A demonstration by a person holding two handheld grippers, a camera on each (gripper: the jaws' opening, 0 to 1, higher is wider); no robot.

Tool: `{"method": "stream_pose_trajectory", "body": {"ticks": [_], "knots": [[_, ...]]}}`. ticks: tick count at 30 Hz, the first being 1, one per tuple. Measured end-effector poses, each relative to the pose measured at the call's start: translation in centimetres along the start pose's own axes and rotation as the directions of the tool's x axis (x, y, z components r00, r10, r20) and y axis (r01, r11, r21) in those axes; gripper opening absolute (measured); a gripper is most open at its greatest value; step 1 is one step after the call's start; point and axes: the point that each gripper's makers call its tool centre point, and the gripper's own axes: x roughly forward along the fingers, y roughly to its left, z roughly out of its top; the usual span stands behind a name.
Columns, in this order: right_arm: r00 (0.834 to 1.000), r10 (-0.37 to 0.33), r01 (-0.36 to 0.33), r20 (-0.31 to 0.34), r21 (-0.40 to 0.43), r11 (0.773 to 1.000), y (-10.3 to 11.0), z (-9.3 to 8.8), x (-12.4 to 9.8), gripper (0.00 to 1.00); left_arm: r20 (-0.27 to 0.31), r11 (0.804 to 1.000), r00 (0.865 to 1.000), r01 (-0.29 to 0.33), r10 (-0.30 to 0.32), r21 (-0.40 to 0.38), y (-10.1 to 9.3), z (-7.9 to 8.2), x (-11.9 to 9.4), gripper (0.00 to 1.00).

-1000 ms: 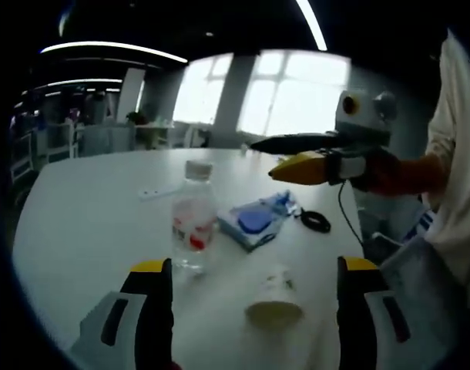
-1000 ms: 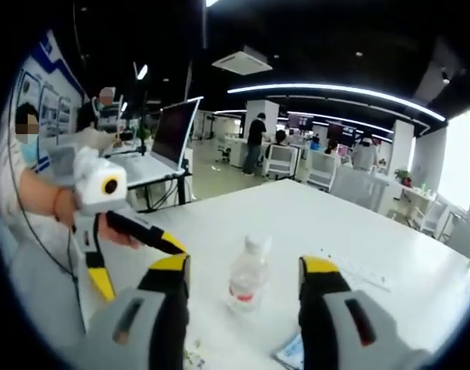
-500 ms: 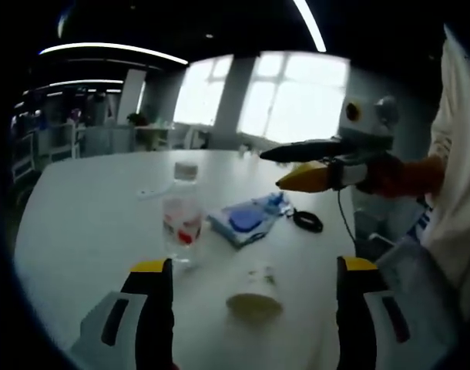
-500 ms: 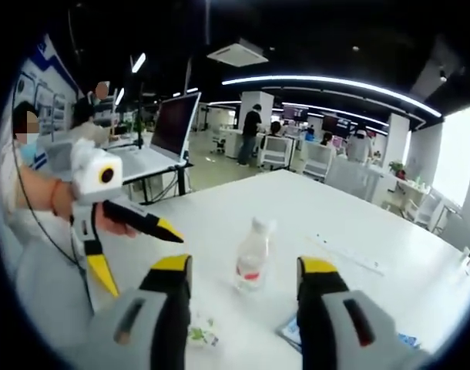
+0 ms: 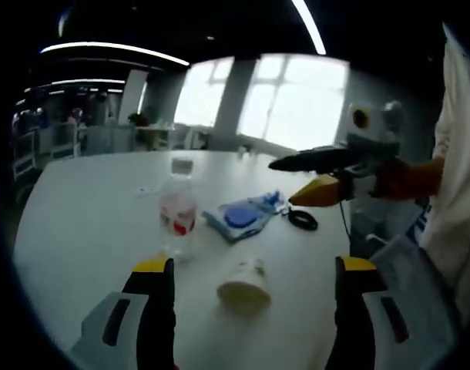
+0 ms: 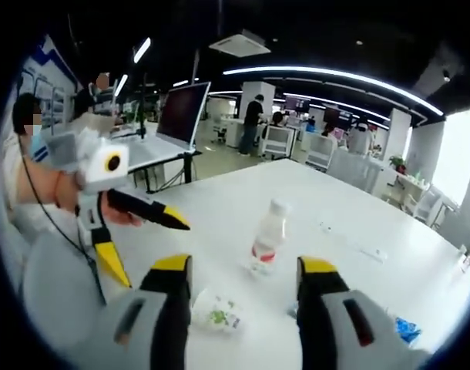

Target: Arrange the tabletop items into an orderly group along one side of the table until the central work area is clear of visible clutter.

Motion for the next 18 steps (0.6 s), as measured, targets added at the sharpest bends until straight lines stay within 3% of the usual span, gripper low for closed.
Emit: {"method": "stream_pose_trajectory", "body": {"ticks": [10, 18], "knots": [[1.000, -0.011, 0.011, 0.005, -0.003, 1.000, 0.3, 0.5, -0.4, 0.52, -0.028, 1.000, 1.000, 0.015, -0.014, 0.026, 0.3, -1.0, -0.2, 0.80], [1.000, -0.031, 0.030, 0.006, 0.010, 0.999, -0.5, 0.6, -0.8, 0.51, -0.124, 0.992, 0.991, 0.056, -0.042, 0.110, 1.5, -2.7, 1.1, 0.73]]}}
